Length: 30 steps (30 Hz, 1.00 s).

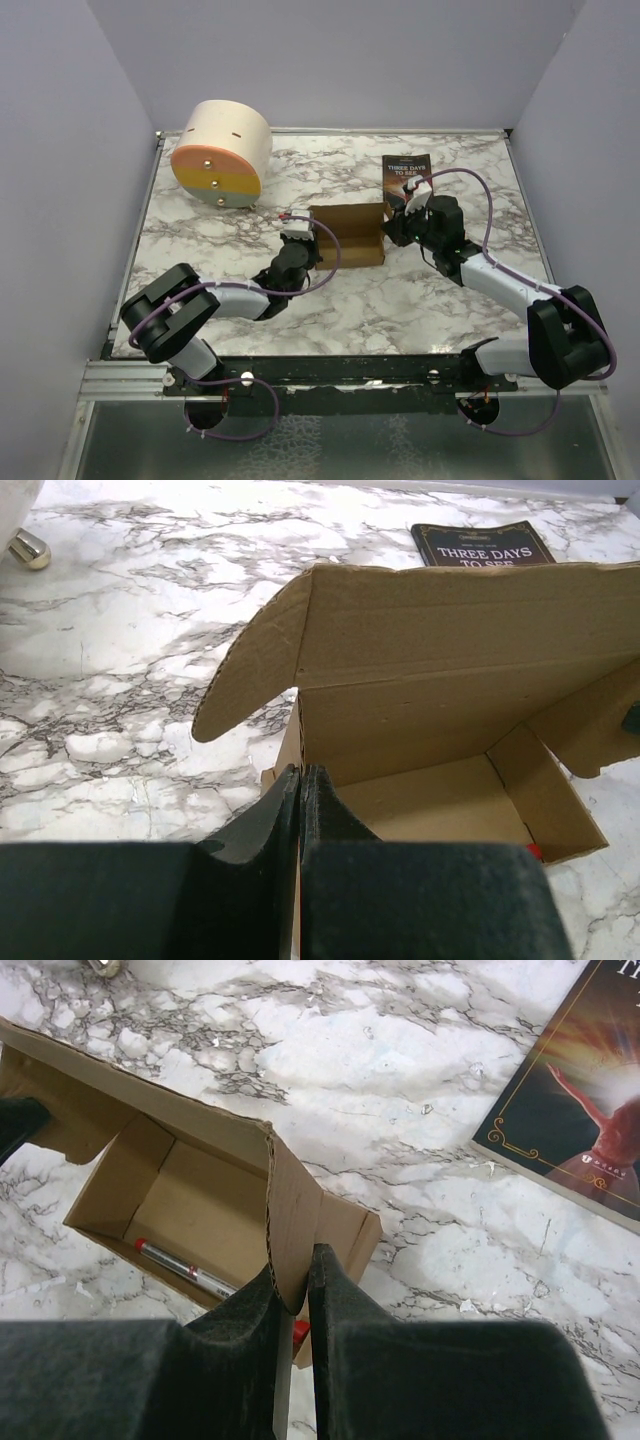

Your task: Fold the paper box

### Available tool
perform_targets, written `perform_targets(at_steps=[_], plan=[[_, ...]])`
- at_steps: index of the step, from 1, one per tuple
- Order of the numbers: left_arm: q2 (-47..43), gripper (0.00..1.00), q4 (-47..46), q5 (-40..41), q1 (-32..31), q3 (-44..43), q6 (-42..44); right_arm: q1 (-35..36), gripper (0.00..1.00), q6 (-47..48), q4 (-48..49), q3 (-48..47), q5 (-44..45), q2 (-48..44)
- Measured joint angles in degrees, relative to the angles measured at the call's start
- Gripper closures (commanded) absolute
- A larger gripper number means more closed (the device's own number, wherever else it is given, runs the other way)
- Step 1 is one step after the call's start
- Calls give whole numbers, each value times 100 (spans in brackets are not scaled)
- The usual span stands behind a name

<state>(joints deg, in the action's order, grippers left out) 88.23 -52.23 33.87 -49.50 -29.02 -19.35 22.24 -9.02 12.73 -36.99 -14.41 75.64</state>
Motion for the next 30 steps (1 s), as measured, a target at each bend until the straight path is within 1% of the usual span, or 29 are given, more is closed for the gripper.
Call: perform_targets(at_steps=[20, 30], plan=[[-177, 100, 85, -9, -127, 184, -55, 33, 91, 31, -452, 55, -109, -223], [-232, 100, 249, -7, -164, 184, -133, 31, 91, 11, -501, 55, -201, -227]])
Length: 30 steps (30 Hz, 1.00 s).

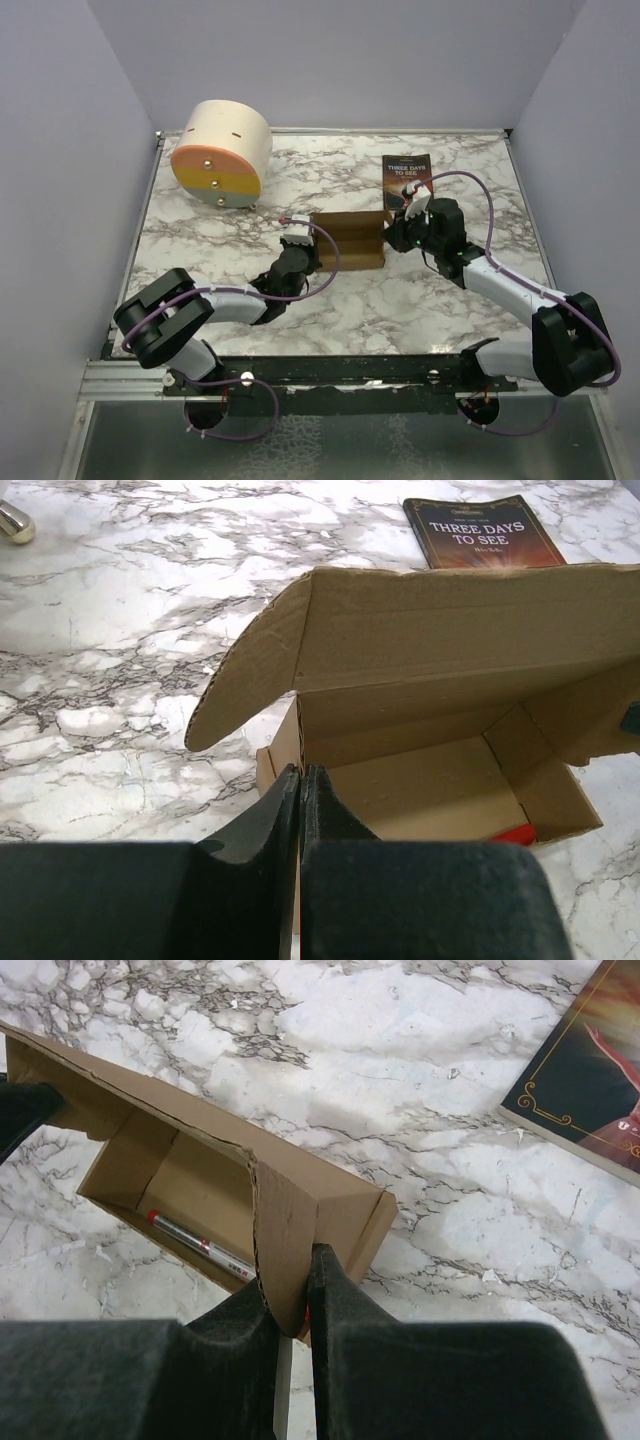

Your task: Fold the paper box

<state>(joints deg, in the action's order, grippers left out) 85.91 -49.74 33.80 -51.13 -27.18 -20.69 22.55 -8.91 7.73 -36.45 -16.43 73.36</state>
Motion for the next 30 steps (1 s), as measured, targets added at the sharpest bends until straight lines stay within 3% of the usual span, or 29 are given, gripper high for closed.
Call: perform_targets(at_steps=[30], plan=[[-234, 100, 363, -37, -55, 109, -103, 2, 89, -107, -474, -2, -354, -85]])
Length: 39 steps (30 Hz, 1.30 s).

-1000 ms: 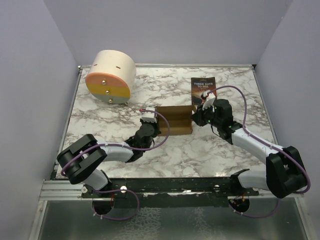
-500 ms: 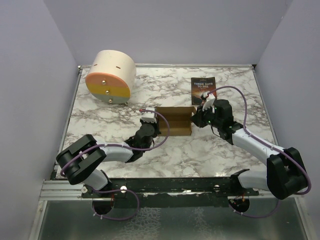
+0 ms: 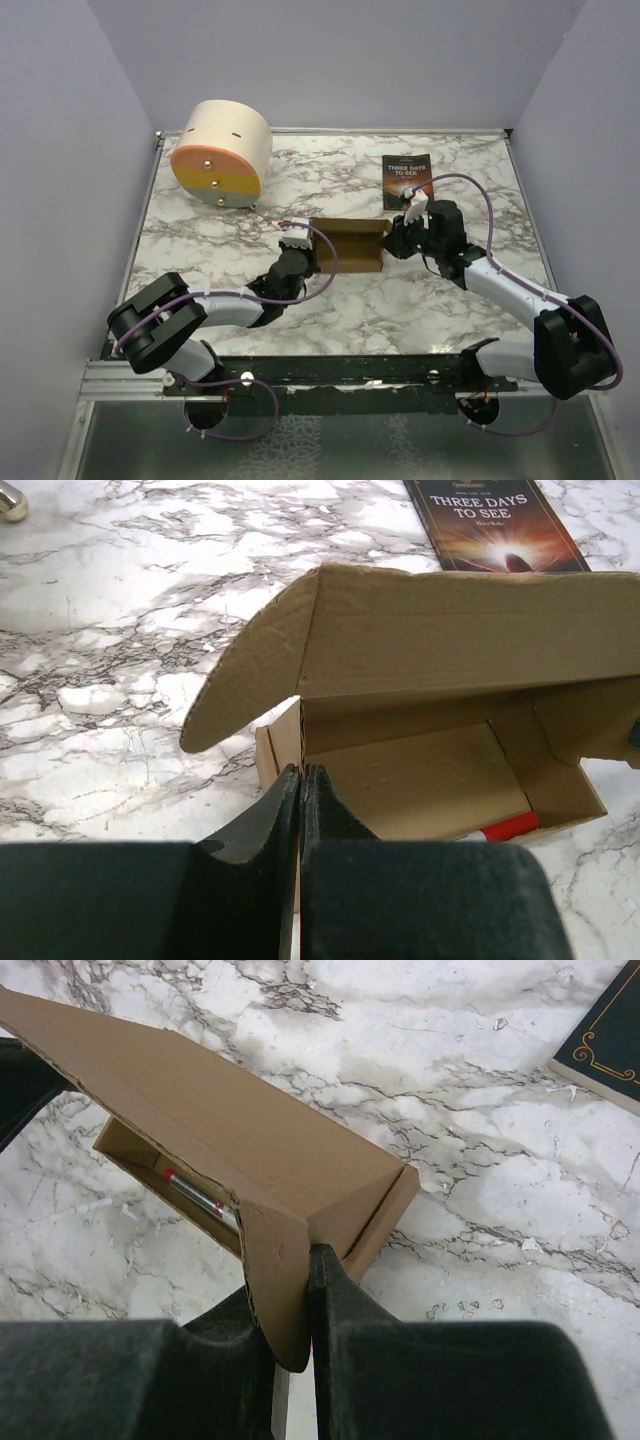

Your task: Fold the paper box

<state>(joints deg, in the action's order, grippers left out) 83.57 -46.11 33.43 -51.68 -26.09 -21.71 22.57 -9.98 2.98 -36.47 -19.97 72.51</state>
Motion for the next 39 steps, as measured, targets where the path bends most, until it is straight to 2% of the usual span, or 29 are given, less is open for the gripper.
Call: perform_targets(at_steps=[15, 21, 26, 27, 28, 31, 35, 39], plan=[[-199, 98, 87, -273, -24, 208, -26, 63, 87, 658, -295, 35, 39, -101], [-350, 73, 260, -426, -66, 219, -74, 72, 87, 780, -308, 118, 109, -179], [-787, 67, 551, -566, -96, 256, -177, 74, 87, 813, -308, 129, 175, -181], [-935, 66, 621, -603, -96, 286, -203, 74, 87, 813, -308, 129, 190, -181], [-1591, 65, 999, -754, -96, 450, -326, 74, 87, 815, -308, 131, 262, -181], [-2011, 62, 1370, -1025, -92, 555, -350, 74, 87, 815, -306, 131, 269, -179], [-3536, 49, 2046, -1526, -96, 776, -341, 74, 87, 826, -306, 131, 273, -175], [-4671, 48, 2424, -1628, -90, 680, -332, 74, 87, 839, -306, 131, 273, -173]])
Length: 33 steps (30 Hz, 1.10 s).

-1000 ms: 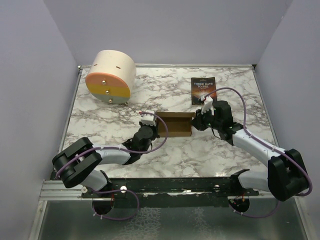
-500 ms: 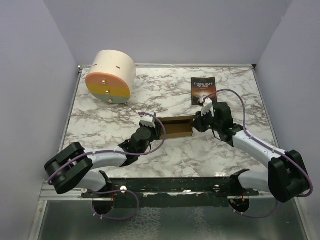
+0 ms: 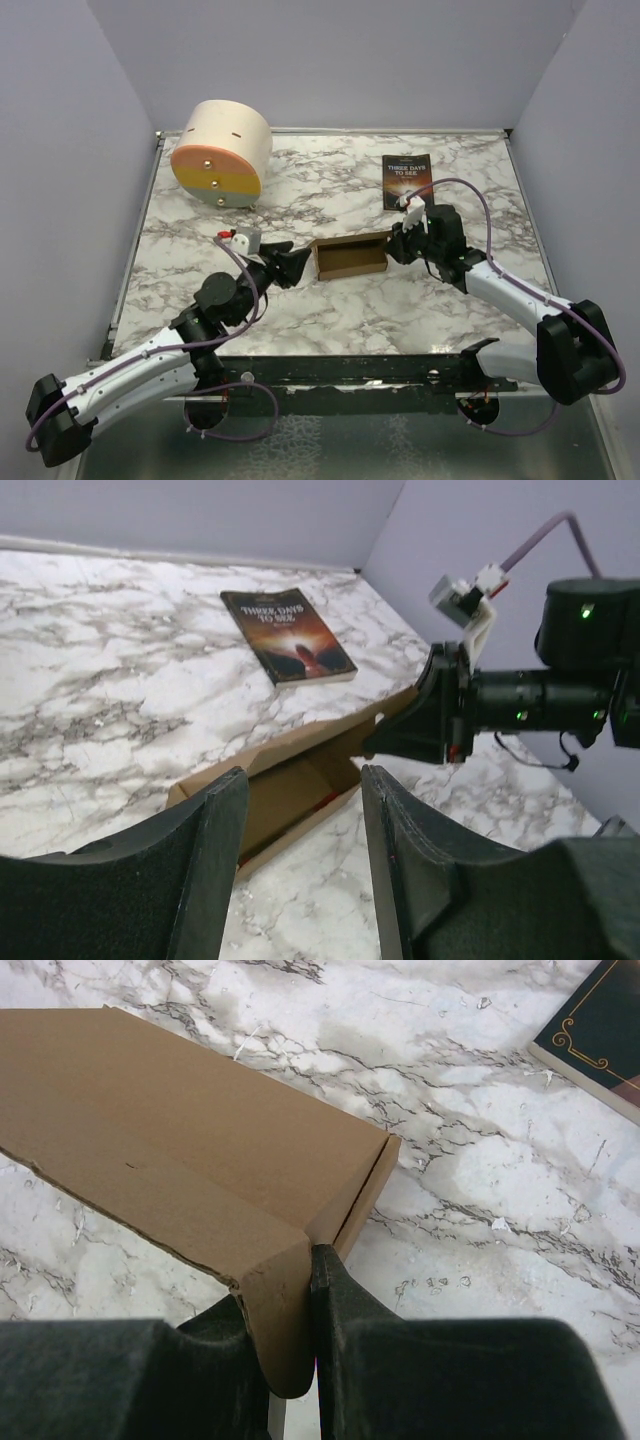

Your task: Fold the paper box

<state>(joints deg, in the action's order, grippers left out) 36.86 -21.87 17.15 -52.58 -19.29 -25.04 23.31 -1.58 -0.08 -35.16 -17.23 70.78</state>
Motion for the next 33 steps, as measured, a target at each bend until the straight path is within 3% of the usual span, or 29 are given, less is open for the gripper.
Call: perform_targets(at_steps=[4, 9, 13, 17, 26, 31, 33], plan=[[109, 52, 380, -127, 151, -632, 15, 0, 87, 24, 0, 0, -2, -2], [1349, 61, 538, -896, 616, -1596, 7, 0, 87, 39, 0, 0, -2, 0], [2350, 73, 472, -1996, 1530, -1891, -254, 0, 87, 44, 0, 0, -2, 0], [3491, 76, 354, -3027, 2293, -2330, -546, 0, 84, 59, 0, 0, -7, 0], [5036, 78, -46, -4715, 2358, -2717, -809, 0, 73, 323, -52, 0, -39, -4], [5296, 78, -103, -5053, 2358, -2590, -820, 0, 61, 699, -396, -4, 39, -94], [5392, 78, -142, -5139, 2358, -2570, -828, 0, 52, 975, -603, -17, 66, -208]])
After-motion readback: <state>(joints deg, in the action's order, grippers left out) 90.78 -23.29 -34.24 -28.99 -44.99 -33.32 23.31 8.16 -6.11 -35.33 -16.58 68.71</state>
